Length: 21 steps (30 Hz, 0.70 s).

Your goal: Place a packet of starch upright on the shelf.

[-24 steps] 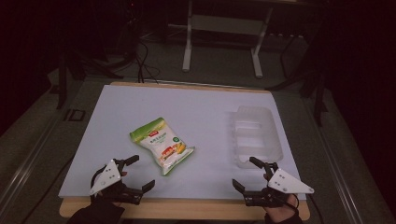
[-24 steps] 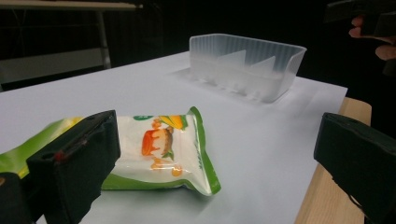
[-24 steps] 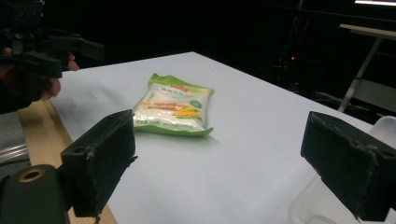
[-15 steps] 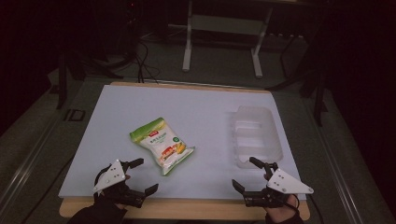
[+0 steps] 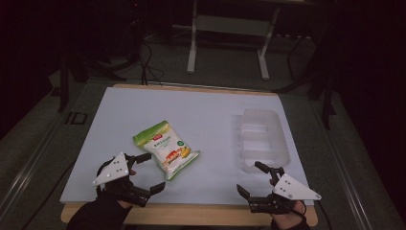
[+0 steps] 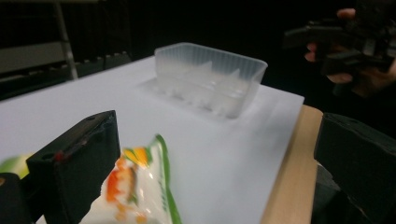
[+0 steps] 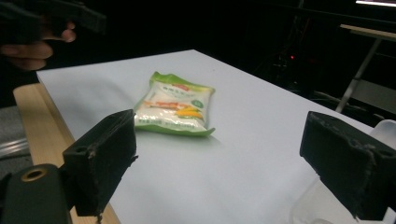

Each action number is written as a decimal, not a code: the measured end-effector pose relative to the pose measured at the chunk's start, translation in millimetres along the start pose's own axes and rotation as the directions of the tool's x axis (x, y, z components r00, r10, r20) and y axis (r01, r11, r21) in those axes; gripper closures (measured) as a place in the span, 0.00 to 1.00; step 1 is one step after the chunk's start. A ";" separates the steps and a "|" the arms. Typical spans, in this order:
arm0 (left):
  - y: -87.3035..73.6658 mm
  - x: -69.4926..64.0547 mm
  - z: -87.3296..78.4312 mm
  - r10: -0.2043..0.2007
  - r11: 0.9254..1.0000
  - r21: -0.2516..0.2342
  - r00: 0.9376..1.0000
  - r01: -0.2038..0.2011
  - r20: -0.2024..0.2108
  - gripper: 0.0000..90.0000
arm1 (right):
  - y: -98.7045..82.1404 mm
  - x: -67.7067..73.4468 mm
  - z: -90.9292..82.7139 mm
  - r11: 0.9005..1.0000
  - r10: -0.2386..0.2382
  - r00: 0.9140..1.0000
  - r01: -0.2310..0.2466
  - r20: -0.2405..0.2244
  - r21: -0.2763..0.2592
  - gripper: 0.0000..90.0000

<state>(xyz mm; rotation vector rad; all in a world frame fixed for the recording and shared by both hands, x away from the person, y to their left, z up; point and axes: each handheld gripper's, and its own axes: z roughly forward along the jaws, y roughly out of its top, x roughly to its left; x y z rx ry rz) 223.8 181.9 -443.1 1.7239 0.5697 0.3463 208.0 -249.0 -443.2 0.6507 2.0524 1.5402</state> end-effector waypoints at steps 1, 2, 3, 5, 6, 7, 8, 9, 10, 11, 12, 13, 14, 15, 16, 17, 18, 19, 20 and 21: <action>3.4 2.3 -0.1 0.003 1.000 -0.005 1.000 -0.003 -0.004 0.01 | 0.4 0.1 -0.5 1.000 -0.001 1.000 0.001 0.000 -0.007 0.12; 6.6 4.7 0.1 0.005 1.000 -0.007 1.000 -0.005 -0.008 0.01 | 0.8 0.3 -1.0 1.000 -0.002 1.000 0.002 -0.001 -0.007 0.12; 9.7 7.2 0.5 0.007 1.000 -0.004 1.000 -0.007 -0.014 0.01 | 1.2 0.5 -1.4 1.000 -0.002 1.000 0.002 0.000 -0.010 0.12; 14.7 12.6 2.0 0.011 1.000 0.003 1.000 -0.011 -0.021 0.01 | 1.6 0.5 -1.5 1.000 -0.002 1.000 0.002 -0.004 -0.015 0.12; 16.9 15.5 3.3 0.011 1.000 0.013 0.999 -0.011 -0.031 0.01 | 1.7 0.6 -1.5 1.000 -0.003 1.000 0.003 -0.003 -0.016 0.12; 18.6 18.8 4.6 0.011 1.000 0.018 0.999 -0.011 -0.035 0.01 | 1.7 0.7 -1.6 1.000 -0.001 1.000 0.001 -0.003 -0.017 0.12; 20.2 22.2 5.9 0.008 1.000 0.026 0.999 -0.007 -0.042 0.01 | 1.8 0.8 -1.5 1.000 0.000 1.000 0.000 -0.008 -0.016 0.12; 21.5 25.3 6.7 0.006 1.000 0.023 0.998 -0.005 -0.056 0.01 | 1.8 1.0 -1.5 1.000 -0.002 1.000 0.002 -0.005 -0.016 0.12; 22.9 28.9 7.2 0.003 1.000 0.017 0.998 -0.002 -0.058 0.01 | 1.8 1.0 -1.4 1.000 -0.002 1.000 0.002 -0.004 -0.016 0.12; 24.6 32.7 8.0 -0.006 1.000 0.017 0.998 0.007 -0.066 0.01 | 1.9 0.8 -1.2 1.000 0.002 1.000 -0.002 -0.009 -0.013 0.12; 26.3 36.3 8.9 -0.013 1.000 0.015 0.997 0.014 -0.080 0.01 | 1.7 0.9 -1.1 1.000 0.001 1.000 -0.001 -0.006 -0.013 0.12; 28.0 40.2 9.9 -0.018 1.000 0.017 0.996 0.019 -0.090 0.01 | 1.6 0.9 -1.1 1.000 0.000 1.000 0.000 -0.003 -0.011 0.12; 29.5 44.3 10.8 -0.024 1.000 0.015 0.995 0.026 -0.100 0.01 | 1.4 0.8 -0.8 1.000 0.005 1.000 -0.005 -0.010 -0.007 0.12; 31.0 48.2 11.6 -0.026 0.999 0.018 0.993 0.028 -0.116 0.01 | 1.1 0.9 -0.6 1.000 0.004 1.000 -0.004 -0.006 -0.008 0.12; 32.3 52.5 12.8 -0.030 0.999 0.025 0.991 0.034 -0.129 0.01 | 1.0 0.8 -0.5 1.000 0.002 1.000 -0.002 -0.007 -0.009 0.12; 32.3 52.5 12.8 -0.030 0.999 0.025 0.991 0.034 -0.129 0.01 | 1.1 0.7 -0.2 1.000 0.002 1.000 -0.002 -0.010 -0.007 0.12; 33.7 62.1 14.6 -0.046 0.998 0.031 0.986 0.051 -0.161 0.01 | 1.0 1.1 -0.3 1.000 0.000 1.000 0.000 -0.006 -0.009 0.12; 34.0 67.4 15.7 -0.058 0.997 0.036 0.983 0.065 -0.176 0.01 | 1.1 1.4 -0.5 1.000 -0.001 1.000 0.001 -0.008 -0.009 0.12; 33.9 72.8 16.3 -0.066 0.996 0.040 0.978 0.076 -0.197 0.01 | 1.4 1.5 -0.5 1.000 -0.004 1.000 0.004 -0.011 -0.008 0.12; 33.3 78.0 16.7 -0.071 0.996 0.039 0.975 0.081 -0.210 0.01 | 1.3 1.9 -0.5 1.000 -0.007 1.000 0.007 -0.008 -0.009 0.12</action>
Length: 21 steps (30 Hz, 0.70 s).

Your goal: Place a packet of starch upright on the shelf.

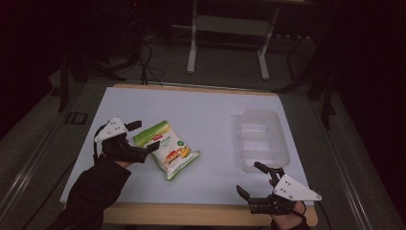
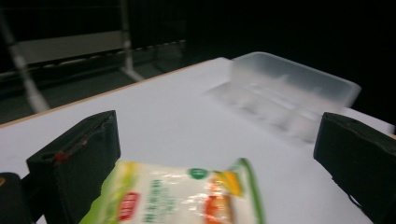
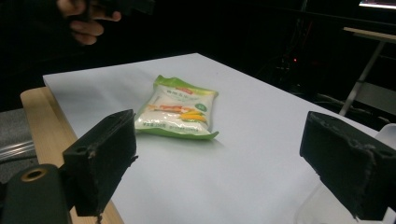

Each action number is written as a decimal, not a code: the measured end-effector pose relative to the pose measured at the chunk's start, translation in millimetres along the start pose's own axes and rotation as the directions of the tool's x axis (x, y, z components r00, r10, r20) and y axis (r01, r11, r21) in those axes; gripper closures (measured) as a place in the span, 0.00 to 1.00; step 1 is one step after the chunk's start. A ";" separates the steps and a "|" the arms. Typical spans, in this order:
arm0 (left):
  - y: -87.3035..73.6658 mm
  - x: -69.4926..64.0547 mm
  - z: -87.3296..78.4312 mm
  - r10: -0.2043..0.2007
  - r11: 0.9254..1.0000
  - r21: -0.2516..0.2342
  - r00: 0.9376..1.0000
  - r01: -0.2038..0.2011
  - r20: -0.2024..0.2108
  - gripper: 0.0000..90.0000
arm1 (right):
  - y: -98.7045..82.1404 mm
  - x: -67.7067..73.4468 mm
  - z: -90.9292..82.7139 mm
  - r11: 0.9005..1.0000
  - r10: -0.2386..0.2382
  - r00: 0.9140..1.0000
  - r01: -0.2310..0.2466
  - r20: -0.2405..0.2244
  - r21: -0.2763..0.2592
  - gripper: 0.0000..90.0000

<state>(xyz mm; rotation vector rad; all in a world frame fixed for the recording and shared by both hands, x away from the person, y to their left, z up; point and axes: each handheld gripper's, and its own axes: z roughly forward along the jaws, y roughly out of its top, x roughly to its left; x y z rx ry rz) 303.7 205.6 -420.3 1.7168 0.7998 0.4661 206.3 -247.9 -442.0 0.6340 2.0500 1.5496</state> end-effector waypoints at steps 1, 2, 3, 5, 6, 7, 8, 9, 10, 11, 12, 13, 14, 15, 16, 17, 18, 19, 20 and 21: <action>-0.2 5.0 1.8 -0.004 1.000 0.011 1.000 0.005 -0.017 0.03 | 0.0 0.1 -0.1 1.000 0.001 1.000 -0.001 -0.002 -0.001 0.12; -1.1 9.5 3.7 -0.006 1.000 0.018 0.999 0.007 -0.036 0.03 | 0.0 -0.1 -0.1 1.000 0.003 1.000 -0.003 -0.006 0.001 0.12; -2.3 13.9 5.9 -0.008 1.000 0.029 0.999 0.009 -0.045 0.03 | -0.2 -0.3 -0.1 1.000 0.004 1.000 -0.004 -0.002 -0.001 0.12; -6.1 22.9 9.9 -0.019 0.999 0.048 0.998 0.023 -0.067 0.03 | -0.5 -0.9 0.0 1.000 0.011 1.000 -0.011 -0.007 -0.002 0.12; -8.6 27.5 12.2 -0.033 0.998 0.055 0.997 0.037 -0.073 0.03 | -0.6 -0.9 -0.2 1.000 0.010 1.000 -0.010 -0.004 -0.001 0.12; -11.4 32.1 14.5 -0.045 0.997 0.065 0.995 0.050 -0.085 0.03 | -0.6 -0.9 -0.1 1.000 0.010 1.000 -0.010 -0.006 -0.002 0.12; -14.6 37.0 16.7 -0.059 0.995 0.072 0.994 0.066 -0.087 0.03 | -0.7 -1.0 0.1 1.000 0.011 1.000 -0.011 -0.008 -0.001 0.12; -18.0 41.5 19.0 -0.071 0.994 0.081 0.992 0.079 -0.101 0.03 | -0.8 -0.7 0.2 1.000 0.010 1.000 -0.010 -0.005 -0.001 0.12; -21.6 45.9 21.1 -0.085 0.992 0.088 0.990 0.095 -0.109 0.03 | -0.9 -0.6 0.2 1.000 0.010 1.000 -0.010 -0.008 0.000 0.12; -25.5 50.0 23.3 -0.100 0.989 0.100 0.988 0.111 -0.116 0.03 | -0.9 -0.7 0.3 1.000 0.007 1.000 -0.007 -0.010 0.003 0.12; -29.5 53.5 25.5 -0.109 0.986 0.111 0.986 0.124 -0.128 0.03 | -0.9 -0.4 0.2 1.000 0.007 1.000 -0.007 -0.008 0.002 0.12; -33.3 56.8 27.7 -0.125 0.982 0.122 0.984 0.141 -0.130 0.03 | -0.9 -0.4 0.3 1.000 0.007 1.000 -0.007 -0.010 0.003 0.12; -36.9 59.5 29.7 -0.129 0.979 0.138 0.982 0.148 -0.139 0.03 | -0.9 -0.4 0.3 1.000 0.006 1.000 -0.006 -0.010 0.005 0.12; -40.4 61.5 31.6 -0.129 0.976 0.153 0.980 0.152 -0.150 0.03 | -1.1 -0.4 0.4 1.000 0.005 1.000 -0.005 -0.008 0.003 0.12; -43.8 63.7 33.5 -0.134 0.973 0.169 0.979 0.160 -0.153 0.03 | -1.1 -0.6 0.5 1.000 0.006 1.000 -0.006 -0.011 0.005 0.12; -46.9 65.6 35.6 -0.130 0.969 0.187 0.978 0.161 -0.164 0.03 | -1.4 -0.8 0.5 1.000 0.006 1.000 -0.006 -0.009 0.006 0.12; -50.1 67.6 37.3 -0.132 0.966 0.198 0.976 0.166 -0.176 0.03 | -1.7 -0.9 0.7 1.000 0.008 1.000 -0.008 -0.009 0.006 0.12; -53.0 70.4 38.6 -0.146 0.962 0.205 0.973 0.182 -0.178 0.03 | -1.9 -1.1 0.8 1.000 0.010 1.000 -0.010 -0.010 0.006 0.12; -53.0 70.4 38.6 -0.146 0.962 0.205 0.973 0.182 -0.178 0.03 | -1.9 -1.1 0.8 1.000 0.010 1.000 -0.010 -0.010 0.006 0.12; -57.7 75.5 40.6 -0.154 0.955 0.222 0.968 0.197 -0.196 0.03 | -2.0 -1.1 0.9 1.000 0.010 1.000 -0.010 -0.010 0.005 0.12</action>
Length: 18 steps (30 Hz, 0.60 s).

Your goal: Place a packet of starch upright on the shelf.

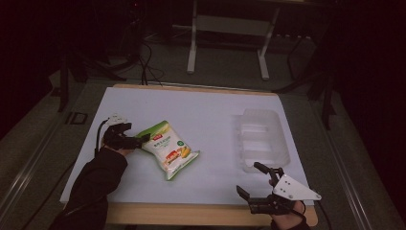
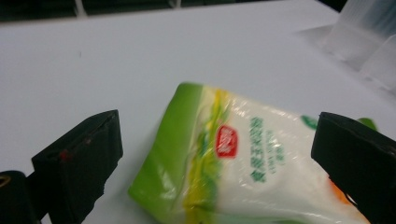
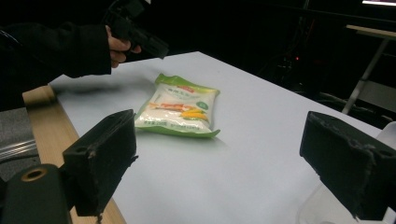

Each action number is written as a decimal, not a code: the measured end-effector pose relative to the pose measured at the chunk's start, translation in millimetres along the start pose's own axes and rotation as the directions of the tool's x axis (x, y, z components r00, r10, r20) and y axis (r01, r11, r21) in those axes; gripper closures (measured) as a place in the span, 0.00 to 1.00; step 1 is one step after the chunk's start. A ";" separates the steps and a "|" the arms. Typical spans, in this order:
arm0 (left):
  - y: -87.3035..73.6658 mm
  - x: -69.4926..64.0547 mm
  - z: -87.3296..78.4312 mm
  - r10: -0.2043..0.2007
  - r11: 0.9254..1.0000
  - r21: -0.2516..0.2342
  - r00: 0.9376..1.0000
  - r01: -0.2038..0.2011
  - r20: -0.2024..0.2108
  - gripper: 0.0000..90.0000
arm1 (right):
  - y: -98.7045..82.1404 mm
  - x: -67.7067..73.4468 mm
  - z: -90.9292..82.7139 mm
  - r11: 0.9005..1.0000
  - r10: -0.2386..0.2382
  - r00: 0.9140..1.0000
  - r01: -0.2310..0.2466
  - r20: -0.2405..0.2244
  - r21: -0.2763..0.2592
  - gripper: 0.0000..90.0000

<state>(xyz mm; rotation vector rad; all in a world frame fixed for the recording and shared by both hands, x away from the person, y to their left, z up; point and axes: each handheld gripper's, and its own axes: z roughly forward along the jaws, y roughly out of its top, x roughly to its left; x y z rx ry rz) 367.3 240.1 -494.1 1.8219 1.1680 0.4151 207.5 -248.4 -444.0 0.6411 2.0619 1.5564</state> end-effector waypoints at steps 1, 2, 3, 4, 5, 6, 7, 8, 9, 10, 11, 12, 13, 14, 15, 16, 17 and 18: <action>-1.2 2.2 1.2 -0.006 1.000 0.005 1.000 0.006 -0.005 0.03 | 0.0 0.1 -0.1 1.000 -0.002 1.000 0.002 -0.001 0.002 0.12; -2.3 4.5 2.5 -0.006 1.000 0.011 1.000 0.006 -0.012 0.03 | -0.1 0.1 0.0 1.000 -0.002 1.000 0.002 -0.001 0.002 0.12; -3.6 7.7 4.3 -0.011 1.000 0.020 1.000 0.012 -0.018 0.03 | -0.2 0.2 0.0 1.000 -0.001 1.000 0.001 -0.002 0.001 0.12; -5.3 11.6 6.6 -0.017 0.999 0.032 1.000 0.018 -0.019 0.03 | -0.3 0.2 0.2 1.000 0.000 1.000 0.000 -0.003 0.002 0.12; -6.1 13.7 8.0 -0.016 0.999 0.045 1.000 0.017 -0.023 0.03 | -0.5 0.2 0.5 1.000 -0.001 1.000 0.001 -0.002 0.002 0.12; -7.4 16.1 10.4 -0.023 0.998 0.054 0.999 0.024 -0.022 0.03 | -0.5 0.2 0.6 1.000 0.000 1.000 0.000 -0.004 0.002 0.12; -8.8 18.4 12.4 -0.027 0.998 0.064 0.999 0.028 -0.020 0.03 | -0.6 0.3 0.9 1.000 0.003 1.000 -0.003 -0.005 0.005 0.12; -10.0 20.5 14.6 -0.035 0.996 0.076 0.999 0.037 -0.021 0.03 | -0.8 0.3 1.2 1.000 0.002 1.000 -0.002 -0.004 0.007 0.12; -11.3 22.8 16.8 -0.046 0.995 0.086 0.999 0.047 -0.019 0.03 | -1.1 0.3 1.3 1.000 0.002 1.000 -0.002 -0.004 0.009 0.12; -12.8 24.5 19.0 -0.050 0.994 0.096 0.999 0.052 -0.018 0.03 | -1.3 0.2 1.6 1.000 0.003 1.000 -0.003 -0.007 0.011 0.12; -14.4 26.4 21.5 -0.057 0.992 0.113 0.998 0.059 -0.018 0.03 | -1.5 0.2 1.9 1.000 0.003 1.000 -0.003 -0.007 0.010 0.12; -15.5 27.4 22.9 -0.063 0.991 0.120 0.998 0.063 -0.008 0.04 | -1.6 0.1 2.0 1.000 0.003 1.000 -0.003 -0.008 0.013 0.12; -17.1 27.9 25.4 -0.065 0.989 0.130 0.998 0.065 -0.007 0.06 | -1.7 0.2 2.1 1.000 0.003 1.000 -0.003 -0.009 0.013 0.12; -17.9 28.1 26.7 -0.063 0.988 0.138 0.998 0.063 -0.006 0.06 | -1.9 0.2 2.3 1.000 0.005 1.000 -0.004 -0.010 0.013 0.12; -19.0 28.3 28.6 -0.074 0.986 0.147 0.997 0.073 0.003 0.06 | -2.0 0.0 2.5 1.000 0.004 1.000 -0.004 -0.011 0.014 0.12; -20.0 28.3 31.0 -0.072 0.984 0.165 0.997 0.071 0.003 0.08 | -2.1 0.0 2.6 1.000 0.005 1.000 -0.005 -0.012 0.015 0.12; -20.7 28.0 32.5 -0.072 0.983 0.172 0.997 0.070 0.006 0.08 | -2.2 -0.1 2.5 1.000 0.006 1.000 -0.006 -0.013 0.016 0.12; -21.5 28.1 34.1 -0.077 0.981 0.178 0.997 0.073 0.014 0.08 | -2.2 -0.1 2.6 1.000 0.007 1.000 -0.007 -0.014 0.017 0.12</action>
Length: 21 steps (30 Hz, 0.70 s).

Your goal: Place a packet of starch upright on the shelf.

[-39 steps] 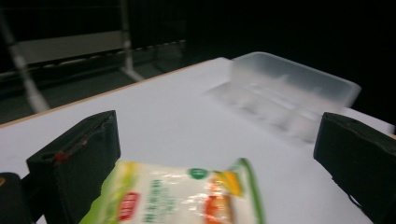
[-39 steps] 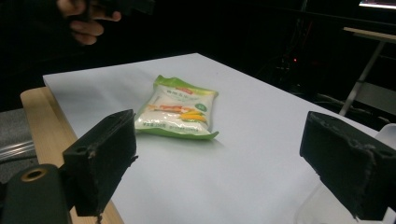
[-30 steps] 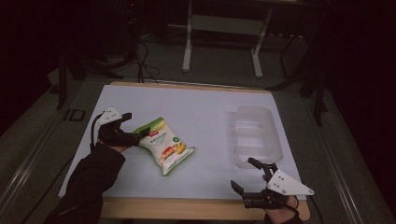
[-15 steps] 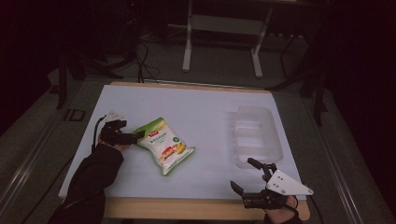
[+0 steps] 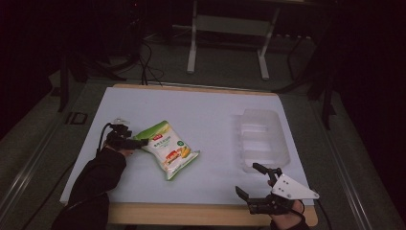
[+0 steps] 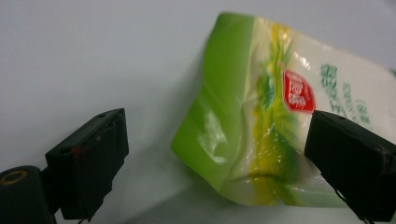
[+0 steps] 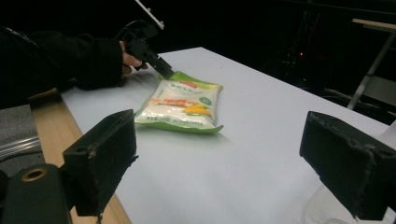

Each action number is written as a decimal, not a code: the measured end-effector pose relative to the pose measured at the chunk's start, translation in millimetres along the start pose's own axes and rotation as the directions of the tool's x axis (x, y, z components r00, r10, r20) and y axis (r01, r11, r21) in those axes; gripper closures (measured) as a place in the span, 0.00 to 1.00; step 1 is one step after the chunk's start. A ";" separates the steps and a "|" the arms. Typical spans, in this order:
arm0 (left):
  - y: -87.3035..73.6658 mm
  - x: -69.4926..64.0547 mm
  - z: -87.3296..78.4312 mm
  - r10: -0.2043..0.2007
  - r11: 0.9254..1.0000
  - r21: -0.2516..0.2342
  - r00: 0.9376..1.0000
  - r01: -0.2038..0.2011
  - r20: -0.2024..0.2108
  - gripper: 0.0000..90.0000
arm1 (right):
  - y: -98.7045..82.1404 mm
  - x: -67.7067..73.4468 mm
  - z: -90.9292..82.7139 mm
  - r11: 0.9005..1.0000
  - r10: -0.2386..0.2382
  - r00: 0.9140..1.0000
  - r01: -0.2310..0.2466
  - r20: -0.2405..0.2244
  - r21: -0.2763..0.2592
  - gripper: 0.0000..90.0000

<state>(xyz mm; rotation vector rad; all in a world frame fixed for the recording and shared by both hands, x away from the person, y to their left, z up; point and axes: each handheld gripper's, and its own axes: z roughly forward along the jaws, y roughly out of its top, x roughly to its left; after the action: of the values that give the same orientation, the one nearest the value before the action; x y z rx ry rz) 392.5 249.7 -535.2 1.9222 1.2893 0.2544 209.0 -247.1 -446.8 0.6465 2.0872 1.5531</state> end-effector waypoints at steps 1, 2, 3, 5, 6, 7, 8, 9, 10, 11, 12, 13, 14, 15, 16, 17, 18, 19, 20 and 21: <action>-0.4 0.4 1.3 -0.010 1.000 0.005 1.000 0.010 0.013 0.09 | 0.0 0.1 0.1 1.000 0.000 1.000 0.000 0.001 0.001 0.12; -0.8 0.2 2.0 -0.016 1.000 0.005 1.000 0.016 0.023 0.11 | 0.0 0.2 0.0 1.000 0.000 1.000 0.000 0.002 0.001 0.12; -1.0 -0.3 2.4 -0.017 1.000 0.004 1.000 0.017 0.023 0.12 | 0.0 0.3 0.0 1.000 0.000 1.000 0.000 -0.001 0.002 0.12; -1.1 -1.6 2.1 -0.017 1.000 0.007 0.999 0.016 0.033 0.15 | 0.2 0.3 0.0 1.000 0.000 1.000 0.000 -0.001 0.000 0.13; -1.2 -2.7 2.3 -0.014 1.000 0.011 0.999 0.014 0.050 0.18 | 0.2 0.3 -0.2 1.000 0.001 1.000 -0.001 -0.001 0.001 0.15; -1.2 -4.9 2.6 -0.005 1.000 0.015 0.998 0.004 0.059 0.20 | 0.3 0.3 -0.3 1.000 0.001 1.000 -0.001 -0.002 -0.001 0.15; -1.1 -7.8 2.9 0.006 1.000 0.023 0.998 -0.008 0.069 0.24 | 0.4 0.3 -0.3 1.000 0.001 1.000 -0.001 -0.001 -0.001 0.15; -1.0 -9.2 3.0 0.014 0.999 0.028 0.998 -0.016 0.065 0.24 | 0.5 0.3 -0.2 1.000 0.000 1.000 0.000 -0.003 -0.001 0.15; -0.6 -10.5 2.9 0.015 0.999 0.034 0.998 -0.017 0.063 0.26 | 0.6 0.4 -0.3 1.000 0.000 1.000 0.000 -0.002 -0.002 0.15; -0.7 -11.2 2.9 0.009 0.999 0.034 0.997 -0.011 0.073 0.30 | 0.7 0.5 -0.3 1.000 -0.002 1.000 0.002 -0.001 -0.001 0.15; -1.4 -12.4 3.1 0.017 0.999 0.033 0.997 -0.019 0.070 0.33 | 0.8 0.5 -0.4 1.000 -0.001 1.000 0.001 -0.002 -0.002 0.15; -1.7 -14.0 3.2 0.020 0.999 0.035 0.997 -0.023 0.074 0.36 | 0.8 0.5 -0.3 1.000 -0.003 1.000 0.003 -0.001 -0.001 0.15; -1.8 -16.4 3.6 0.035 0.998 0.040 0.996 -0.038 0.077 0.41 | 0.7 0.7 -0.2 1.000 -0.003 1.000 0.003 -0.001 -0.001 0.15; -1.9 -18.6 3.9 0.042 0.998 0.045 0.997 -0.045 0.070 0.45 | 0.8 0.7 0.0 1.000 -0.003 1.000 0.003 -0.002 -0.001 0.15; -1.4 -20.8 4.4 0.053 0.997 0.053 0.996 -0.057 0.078 0.49 | 0.8 0.7 0.0 1.000 -0.003 1.000 0.003 -0.001 -0.001 0.15; -1.2 -23.3 5.0 0.064 0.996 0.061 0.995 -0.069 0.078 0.54 | 0.9 0.6 0.0 1.000 -0.005 1.000 0.005 -0.001 0.000 0.15; -0.9 -25.8 5.7 0.072 0.995 0.067 0.995 -0.077 0.075 0.57 | 0.9 0.5 0.2 1.000 -0.003 1.000 0.003 -0.002 -0.001 0.15; -0.2 -28.1 6.6 0.082 0.993 0.076 0.993 -0.089 0.087 0.63 | 0.9 0.4 0.2 1.000 -0.001 1.000 0.001 -0.001 -0.002 0.15; 0.5 -32.1 7.7 0.105 0.990 0.086 0.991 -0.112 0.083 0.68 | 0.8 0.5 0.3 1.000 0.001 1.000 -0.001 -0.003 0.000 0.15; 0.9 -34.1 8.2 0.110 0.989 0.093 0.990 -0.118 0.086 0.73 | 0.7 0.6 0.3 1.000 0.000 1.000 0.000 -0.001 0.002 0.15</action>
<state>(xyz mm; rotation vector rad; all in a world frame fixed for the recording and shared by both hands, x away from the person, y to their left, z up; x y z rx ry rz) 381.9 216.5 -531.5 2.0714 1.1597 0.1725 208.8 -246.3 -446.2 0.6462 2.0897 1.5520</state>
